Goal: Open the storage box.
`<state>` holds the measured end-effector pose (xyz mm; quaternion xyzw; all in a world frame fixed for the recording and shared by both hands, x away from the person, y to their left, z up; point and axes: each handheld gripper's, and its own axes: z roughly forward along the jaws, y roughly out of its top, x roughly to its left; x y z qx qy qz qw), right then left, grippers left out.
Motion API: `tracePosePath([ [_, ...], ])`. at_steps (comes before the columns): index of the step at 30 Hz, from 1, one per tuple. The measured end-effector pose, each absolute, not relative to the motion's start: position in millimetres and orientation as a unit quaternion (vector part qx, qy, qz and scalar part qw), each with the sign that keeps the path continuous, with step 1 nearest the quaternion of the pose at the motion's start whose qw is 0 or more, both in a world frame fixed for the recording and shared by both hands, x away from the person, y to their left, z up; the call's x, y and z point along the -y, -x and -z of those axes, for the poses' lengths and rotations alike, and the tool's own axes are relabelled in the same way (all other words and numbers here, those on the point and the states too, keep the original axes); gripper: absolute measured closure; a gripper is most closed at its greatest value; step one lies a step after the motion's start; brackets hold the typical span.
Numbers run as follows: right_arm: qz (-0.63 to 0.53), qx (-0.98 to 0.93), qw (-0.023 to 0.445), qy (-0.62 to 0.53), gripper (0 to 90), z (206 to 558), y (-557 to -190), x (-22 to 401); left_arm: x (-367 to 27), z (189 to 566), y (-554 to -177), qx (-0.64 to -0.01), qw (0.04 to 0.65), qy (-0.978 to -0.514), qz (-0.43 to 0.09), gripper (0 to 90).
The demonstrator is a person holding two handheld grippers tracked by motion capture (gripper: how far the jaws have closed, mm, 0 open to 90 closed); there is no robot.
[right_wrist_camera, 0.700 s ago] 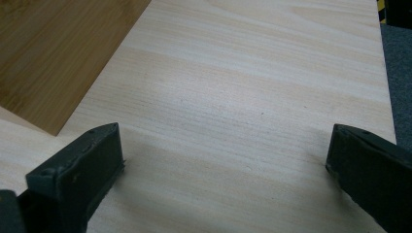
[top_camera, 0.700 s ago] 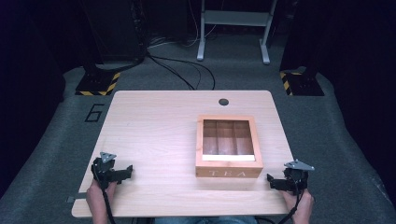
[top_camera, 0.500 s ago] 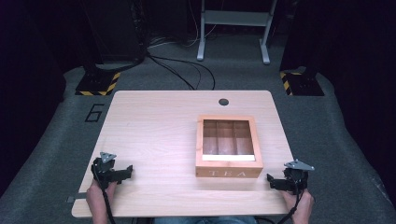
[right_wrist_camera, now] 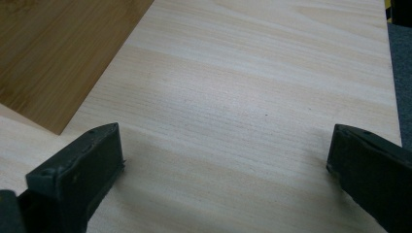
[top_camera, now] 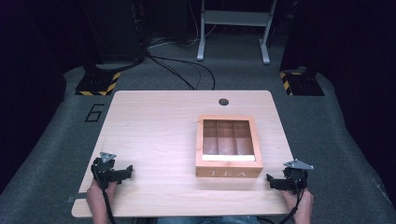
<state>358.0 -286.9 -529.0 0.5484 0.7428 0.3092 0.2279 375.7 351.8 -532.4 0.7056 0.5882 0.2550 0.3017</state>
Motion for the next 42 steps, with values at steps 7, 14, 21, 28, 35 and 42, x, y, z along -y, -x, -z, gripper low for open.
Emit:
tracePosePath([
  [7, -0.307, -0.749, 0.221, -0.543, 0.0, 528, -359, 288, -352, 532, -376, -0.589, 0.301, -0.706, -0.255, 0.4],
  [14, -0.300, -0.750, 0.217, -0.548, 0.0, 527, -361, 288, -352, 532, -376, -0.588, 0.301, -0.706, -0.255, 0.4],
  [21, -0.347, -0.747, 0.177, -0.539, 0.0, 521, -355, 287, -352, 532, -376, -0.588, 0.302, -0.706, -0.255, 0.4],
  [28, -0.374, -0.764, 0.185, -0.492, 0.0, 501, -345, 264, -352, 532, -376, -0.588, 0.301, -0.706, -0.255, 0.4],
  [35, -0.409, -0.777, 0.183, -0.442, 0.0, 489, -344, 239, -352, 532, -376, -0.588, 0.301, -0.706, -0.254, 0.4],
  [42, -0.417, -0.773, 0.199, -0.434, 5.1, 488, -349, 227, -352, 532, -376, -0.588, 0.301, -0.706, -0.254, 0.4],
])
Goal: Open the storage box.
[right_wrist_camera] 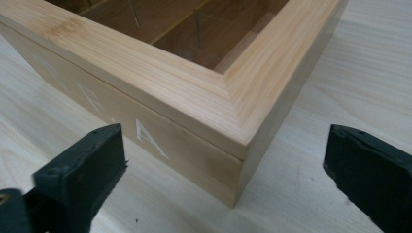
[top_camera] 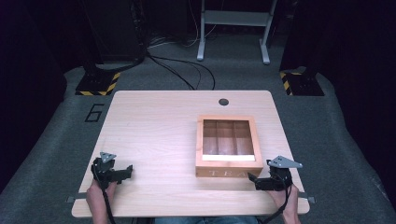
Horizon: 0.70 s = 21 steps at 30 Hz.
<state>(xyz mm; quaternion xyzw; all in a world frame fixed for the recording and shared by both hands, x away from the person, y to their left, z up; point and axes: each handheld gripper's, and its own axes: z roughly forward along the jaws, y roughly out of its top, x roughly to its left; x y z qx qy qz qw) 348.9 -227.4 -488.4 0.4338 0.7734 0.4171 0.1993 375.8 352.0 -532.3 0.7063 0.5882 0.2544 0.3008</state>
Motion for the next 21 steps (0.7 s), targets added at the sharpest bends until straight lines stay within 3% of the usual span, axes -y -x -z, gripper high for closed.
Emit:
tracePosePath([
  [3, -0.423, -0.770, 0.203, -0.432, 11.4, 490.1, -349.4, 225.5, -352.0, 532.3, -375.8, -0.588, 0.301, -0.706, -0.254, 0.4],
  [21, -0.447, -0.761, 0.216, -0.418, 30.3, 489.8, -343.2, 227.1, -352.0, 532.3, -375.9, -0.588, 0.301, -0.706, -0.255, 0.4],
])
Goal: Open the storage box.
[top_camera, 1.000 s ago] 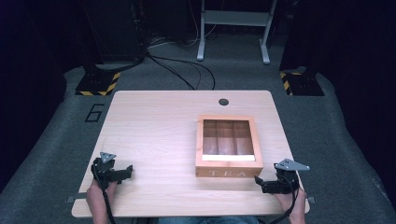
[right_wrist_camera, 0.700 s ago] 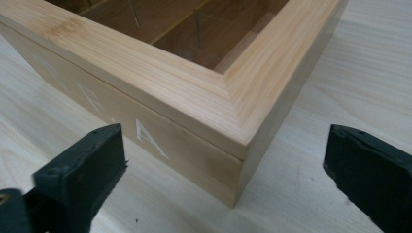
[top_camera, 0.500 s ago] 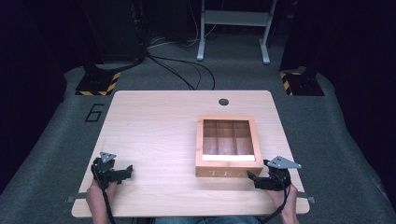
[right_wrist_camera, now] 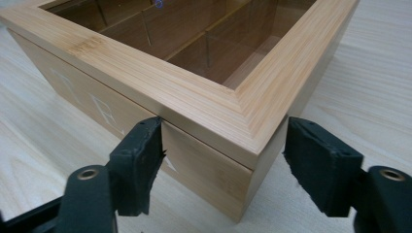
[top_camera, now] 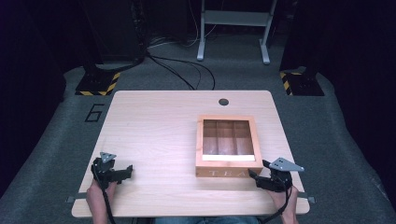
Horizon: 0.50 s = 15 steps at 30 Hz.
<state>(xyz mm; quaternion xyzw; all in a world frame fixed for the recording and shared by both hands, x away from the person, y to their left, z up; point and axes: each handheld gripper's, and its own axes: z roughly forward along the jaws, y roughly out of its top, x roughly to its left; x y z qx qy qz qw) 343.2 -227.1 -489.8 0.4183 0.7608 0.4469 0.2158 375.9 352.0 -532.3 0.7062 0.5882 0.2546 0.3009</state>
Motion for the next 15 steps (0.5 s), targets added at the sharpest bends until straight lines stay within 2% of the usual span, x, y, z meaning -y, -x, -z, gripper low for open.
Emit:
tracePosePath([
  [8, -0.448, -0.762, 0.228, -0.409, 38.4, 490.3, -338.2, 231.0, -352.0, 532.3, -375.9, -0.588, 0.301, -0.706, -0.254, 0.4],
  [15, -0.463, -0.752, 0.224, -0.412, 39.6, 491.4, -336.2, 233.0, -352.0, 532.3, -375.9, -0.588, 0.301, -0.706, -0.255, 0.4],
])
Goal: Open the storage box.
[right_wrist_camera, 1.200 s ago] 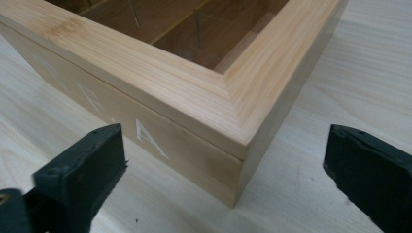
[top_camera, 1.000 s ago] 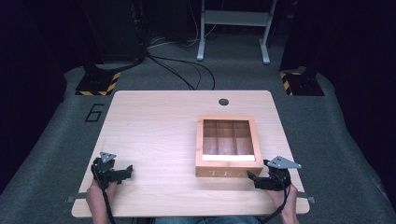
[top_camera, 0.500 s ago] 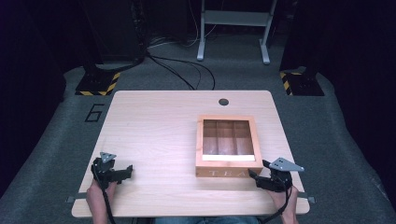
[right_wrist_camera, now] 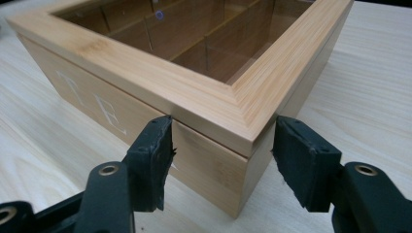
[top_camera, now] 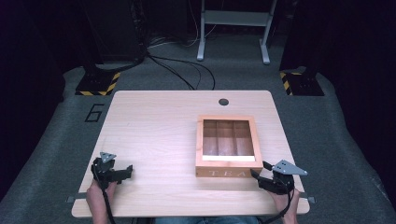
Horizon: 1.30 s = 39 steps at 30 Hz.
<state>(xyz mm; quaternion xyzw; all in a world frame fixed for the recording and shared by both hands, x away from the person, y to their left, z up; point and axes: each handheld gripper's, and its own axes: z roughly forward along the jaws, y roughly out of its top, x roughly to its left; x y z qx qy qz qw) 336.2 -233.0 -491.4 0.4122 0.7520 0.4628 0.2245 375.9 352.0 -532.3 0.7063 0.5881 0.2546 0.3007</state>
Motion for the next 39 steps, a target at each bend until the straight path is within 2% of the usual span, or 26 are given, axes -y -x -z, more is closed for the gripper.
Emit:
tracePosePath([
  [3, -0.501, -0.729, 0.210, -0.417, 46.6, 488, -335, 242, -352, 532, -376, -0.588, 0.301, -0.706, -0.254, 0.4],
  [7, -0.496, -0.730, 0.209, -0.421, 42.3, 480, -339, 245, -352, 532, -376, -0.588, 0.301, -0.706, -0.254, 0.4],
  [16, -0.467, -0.752, 0.214, -0.414, 37.7, 489, -338, 234, -352, 532, -376, -0.588, 0.301, -0.706, -0.255, 0.4],
  [39, -0.467, -0.751, 0.217, -0.413, 46.5, 493, -335, 238, -352, 532, -376, -0.588, 0.301, -0.706, -0.255, 0.4],
])
